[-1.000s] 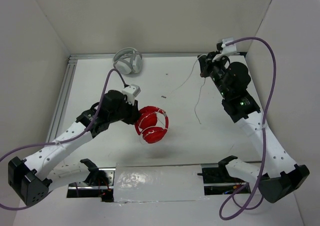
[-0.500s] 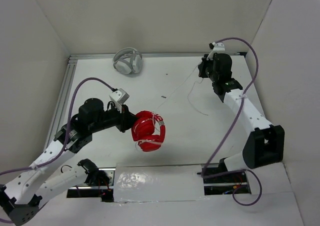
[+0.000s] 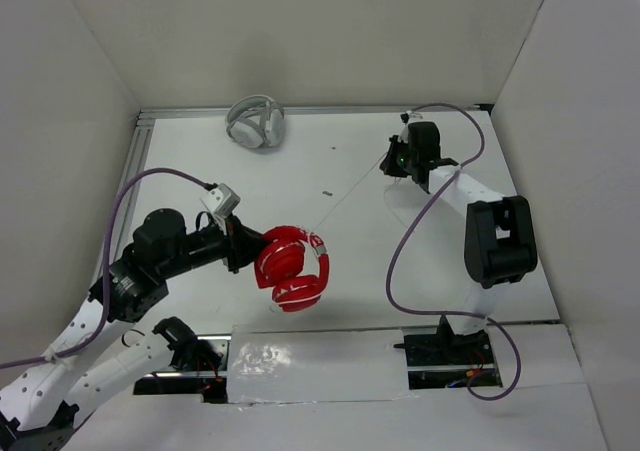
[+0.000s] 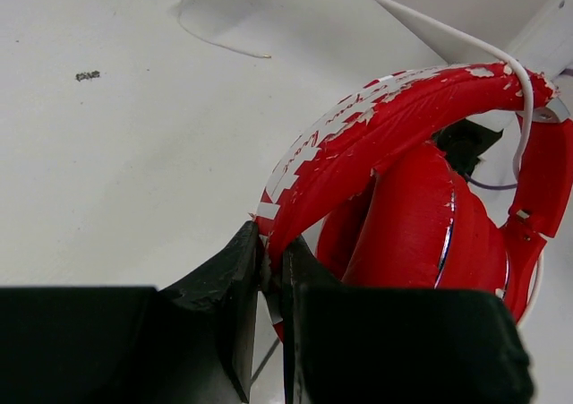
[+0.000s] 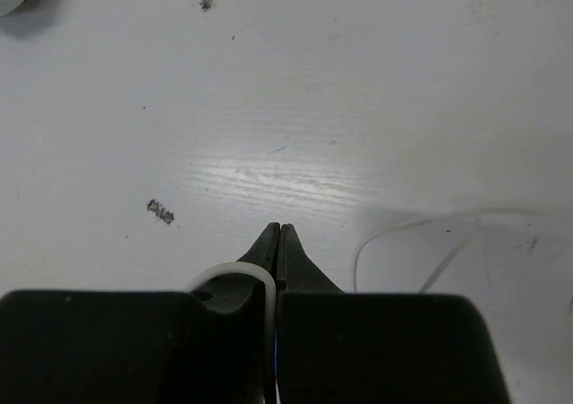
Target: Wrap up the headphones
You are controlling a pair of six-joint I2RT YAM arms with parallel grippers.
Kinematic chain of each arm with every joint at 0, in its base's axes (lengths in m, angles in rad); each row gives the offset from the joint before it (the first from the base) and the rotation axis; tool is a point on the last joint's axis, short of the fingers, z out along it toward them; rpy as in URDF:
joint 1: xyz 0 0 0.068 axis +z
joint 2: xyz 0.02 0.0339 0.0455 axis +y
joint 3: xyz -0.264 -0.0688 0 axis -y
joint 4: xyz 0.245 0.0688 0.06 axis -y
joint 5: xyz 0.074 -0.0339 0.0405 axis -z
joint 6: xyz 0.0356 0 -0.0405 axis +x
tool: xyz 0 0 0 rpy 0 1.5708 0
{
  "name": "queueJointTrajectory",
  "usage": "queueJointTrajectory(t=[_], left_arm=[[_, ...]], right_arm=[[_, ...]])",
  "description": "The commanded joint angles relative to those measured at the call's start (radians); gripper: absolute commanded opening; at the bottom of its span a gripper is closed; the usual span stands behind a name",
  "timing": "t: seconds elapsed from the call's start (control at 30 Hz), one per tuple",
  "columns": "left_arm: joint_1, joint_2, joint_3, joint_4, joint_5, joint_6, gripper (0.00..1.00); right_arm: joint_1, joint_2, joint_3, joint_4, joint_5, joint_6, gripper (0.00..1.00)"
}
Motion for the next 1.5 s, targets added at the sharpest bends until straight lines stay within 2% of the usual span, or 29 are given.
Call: queueJointTrajectory(t=[0.0,0.1,0.2,0.3,0.4,0.53,0.7,0.8,0.83,0.9,0.97,1.07,1.17,1.27,1.4,1.47], left_arm=[[-0.006,-0.034,0.079,0.118,0.006,-0.075,0.0],[-0.006,-0.004,0.098,0.107,-0.039,-0.087,0.0],[-0.006,0.054,0.093,0.095,-0.081,-0.081,0.0],[-0.006,0.131,0.07,0.054,-0.138,-0.096,0.0],[-0.006,0.192,0.021,0.048,-0.222,-0.138,0.0],[-0.006,0.289,-0.008,0.029,-0.316,-0.201,0.0],[-0.001,0.423,0.047,-0.015,-0.387,-0.273,0.0],[0.011,0.508,0.101,-0.043,-0.454,-0.316,0.0],[0.023,0.557,0.136,-0.066,-0.471,-0.339,0.0],[0.06,0.608,0.17,-0.081,-0.49,-0.384,0.0],[0.088,0.689,0.23,-0.116,-0.523,-0.423,0.0],[0.159,0.8,0.332,-0.161,-0.559,-0.483,0.0],[0.207,0.904,0.455,-0.259,-0.626,-0.607,0.0],[0.242,0.982,0.547,-0.294,-0.648,-0.638,0.0],[0.293,0.992,0.569,-0.237,-0.571,-0.615,0.0],[0.338,0.963,0.563,-0.196,-0.519,-0.613,0.0]], right_arm=[[-0.006,0.003,0.009,0.037,-0.082,0.042,0.0],[0.012,-0.041,-0.043,0.089,-0.137,0.04,0.0],[0.043,-0.12,-0.048,0.057,-0.119,0.02,0.0],[0.093,-0.241,-0.009,-0.003,-0.063,-0.018,0.0],[0.159,-0.383,0.029,-0.06,0.06,-0.065,0.0],[0.337,-0.592,0.05,-0.12,0.188,-0.128,0.0],[0.562,-0.738,0.012,-0.186,0.267,-0.141,0.0],[0.756,-0.804,-0.035,-0.198,0.336,-0.154,0.0],[0.867,-0.815,-0.043,-0.201,0.367,-0.156,0.0],[0.973,-0.842,-0.052,-0.209,0.439,-0.153,0.0],[1.11,-0.848,-0.054,-0.219,0.464,-0.155,0.0],[1.248,-0.816,-0.039,-0.242,0.49,-0.133,0.0],[1.32,-0.79,-0.052,-0.229,0.499,-0.103,0.0],[1.334,-0.77,-0.104,-0.167,0.381,-0.084,0.0],[1.337,-0.758,-0.179,-0.146,0.396,-0.014,0.0],[1.338,-0.773,-0.268,-0.123,0.427,0.061,0.0]])
